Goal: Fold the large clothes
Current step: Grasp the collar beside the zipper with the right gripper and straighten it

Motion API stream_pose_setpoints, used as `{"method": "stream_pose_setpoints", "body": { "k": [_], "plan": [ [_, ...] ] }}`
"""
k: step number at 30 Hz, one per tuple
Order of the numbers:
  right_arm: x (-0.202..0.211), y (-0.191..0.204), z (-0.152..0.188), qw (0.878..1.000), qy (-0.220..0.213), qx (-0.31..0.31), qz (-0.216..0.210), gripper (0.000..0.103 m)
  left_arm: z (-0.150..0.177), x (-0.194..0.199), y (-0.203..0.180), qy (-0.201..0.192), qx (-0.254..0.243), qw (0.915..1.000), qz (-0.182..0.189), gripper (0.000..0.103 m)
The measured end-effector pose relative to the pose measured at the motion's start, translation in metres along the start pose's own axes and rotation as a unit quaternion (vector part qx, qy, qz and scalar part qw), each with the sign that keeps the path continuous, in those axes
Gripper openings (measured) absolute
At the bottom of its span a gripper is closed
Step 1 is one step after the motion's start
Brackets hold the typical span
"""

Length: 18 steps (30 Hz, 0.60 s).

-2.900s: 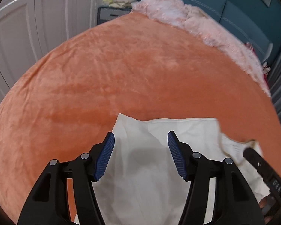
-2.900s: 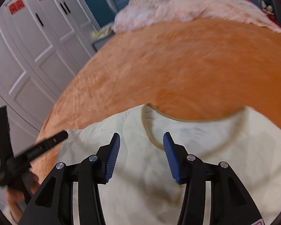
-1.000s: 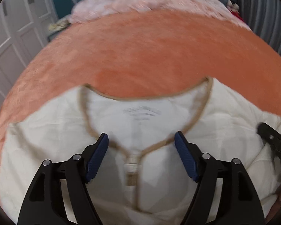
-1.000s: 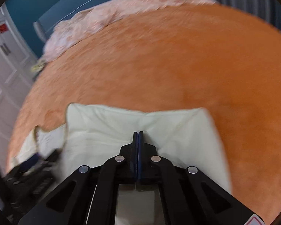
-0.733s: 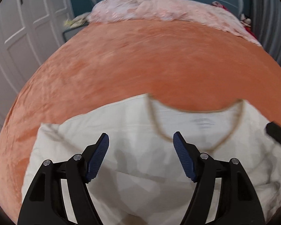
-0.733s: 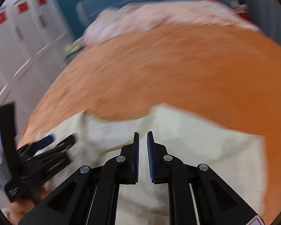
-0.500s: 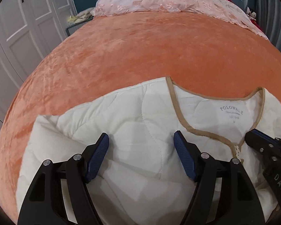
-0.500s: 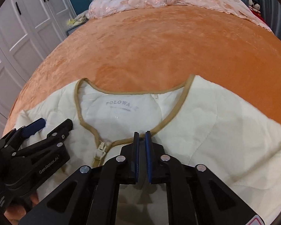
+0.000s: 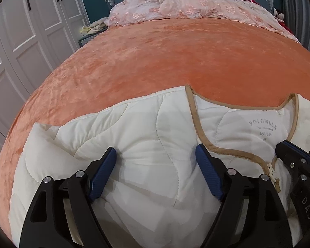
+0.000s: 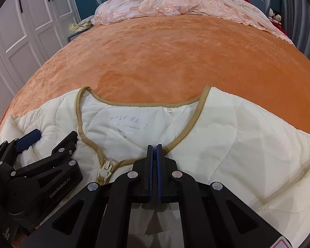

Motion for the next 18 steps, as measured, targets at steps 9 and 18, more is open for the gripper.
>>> {"method": "stream_pose_setpoints", "body": {
  "k": [9, 18],
  "plan": [
    [-0.004, 0.0, -0.001, 1.0, -0.01, -0.005, 0.0, 0.001, -0.003, -0.005, -0.001, -0.005, 0.001, 0.9999, -0.011, 0.083],
    [0.012, -0.013, -0.004, 0.998, -0.055, -0.039, 0.019, 0.0, -0.004, 0.009, 0.015, -0.033, 0.039, 0.9984, -0.025, 0.091]
  ]
}}
Point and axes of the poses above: each gripper's, at about its wrist camera, not at the fingertips, and x roughly against the way its jaws point, y to its left, z to its underside, the point moved 8 cm from there along -x, roughly the way its jaws point, and after that the axes turned 7 degrees about z, right-handed, at the moved point
